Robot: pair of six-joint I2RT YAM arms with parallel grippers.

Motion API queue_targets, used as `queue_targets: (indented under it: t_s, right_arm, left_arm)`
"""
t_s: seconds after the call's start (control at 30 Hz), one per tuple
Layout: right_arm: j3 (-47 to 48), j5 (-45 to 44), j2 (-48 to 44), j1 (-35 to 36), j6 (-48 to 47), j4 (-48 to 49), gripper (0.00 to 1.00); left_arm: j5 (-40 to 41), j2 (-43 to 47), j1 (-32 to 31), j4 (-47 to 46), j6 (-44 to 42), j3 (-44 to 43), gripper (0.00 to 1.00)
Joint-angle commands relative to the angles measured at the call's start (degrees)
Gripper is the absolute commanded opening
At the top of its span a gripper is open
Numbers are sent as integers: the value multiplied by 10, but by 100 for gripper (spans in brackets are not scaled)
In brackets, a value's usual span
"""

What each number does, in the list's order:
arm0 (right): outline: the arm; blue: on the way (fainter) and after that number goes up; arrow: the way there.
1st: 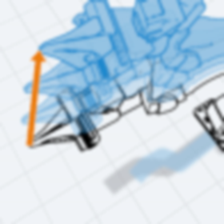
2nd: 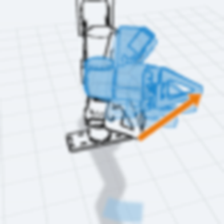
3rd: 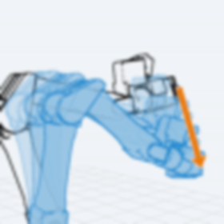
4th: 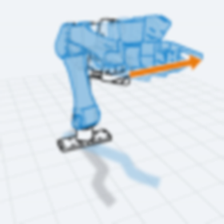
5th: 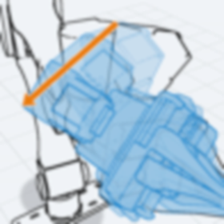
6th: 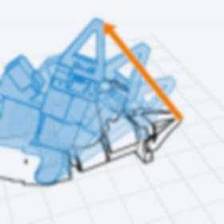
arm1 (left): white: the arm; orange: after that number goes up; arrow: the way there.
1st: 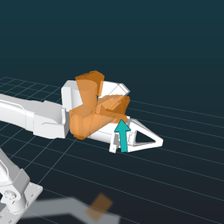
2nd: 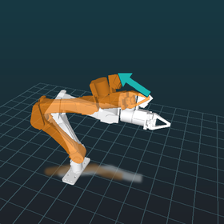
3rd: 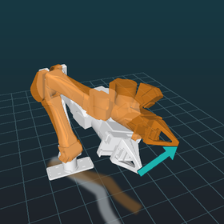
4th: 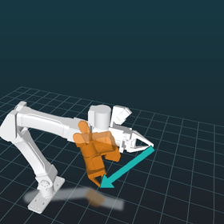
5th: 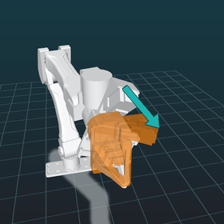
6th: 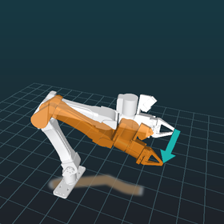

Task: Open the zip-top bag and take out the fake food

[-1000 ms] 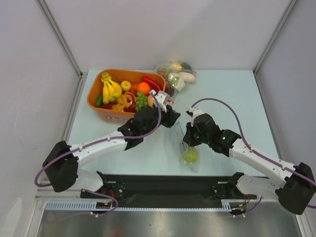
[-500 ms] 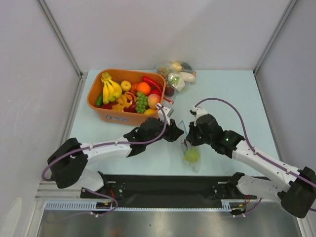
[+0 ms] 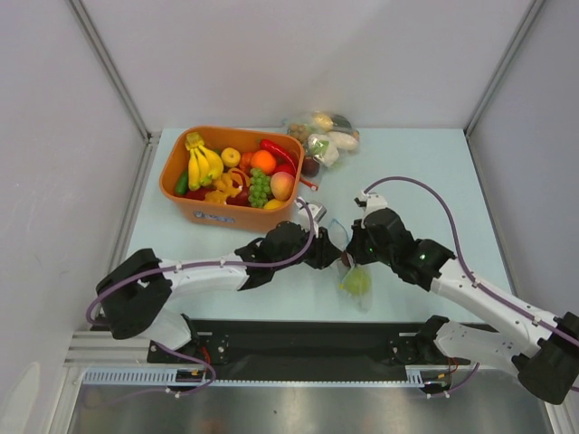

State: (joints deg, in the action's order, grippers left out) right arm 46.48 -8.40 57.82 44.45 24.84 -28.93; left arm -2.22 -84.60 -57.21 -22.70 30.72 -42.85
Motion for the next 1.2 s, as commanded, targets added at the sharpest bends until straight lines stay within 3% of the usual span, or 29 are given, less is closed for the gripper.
queue_targets:
  t_s: [0.0, 0.17, 0.3, 0.4, 0.5, 0.6, 0.87, 1.17]
  right_arm:
    - [30, -30, -22, 6, 4, 4, 0]
    - [30, -22, -29, 14, 10, 20, 1]
    - [54, -63, -50, 19, 26, -36, 37]
    - [64, -101, -95, 19, 46, -83, 52]
    - [45, -119, -136, 13, 76, -107, 61]
    - [6, -102, -134, -12, 104, -125, 63]
    - [-110, -42, -137, -64, 174, -40, 64]
    - [-194, 19, -133, -115, 195, 15, 59]
  left_arm:
    - [-12, -11, -9, -2, 15, 5, 33]
    - [-22, -59, -26, -13, 16, -11, 34]
    - [-16, -84, -33, -10, 23, -19, 33]
    - [-12, -86, -34, -19, 26, -13, 33]
    - [-12, -86, -35, -23, 22, -8, 33]
    - [-19, -87, -35, -39, 18, 0, 33]
    - [-46, -88, -35, -87, 8, 20, 34]
    - [-77, -101, -35, -132, 4, 29, 47]
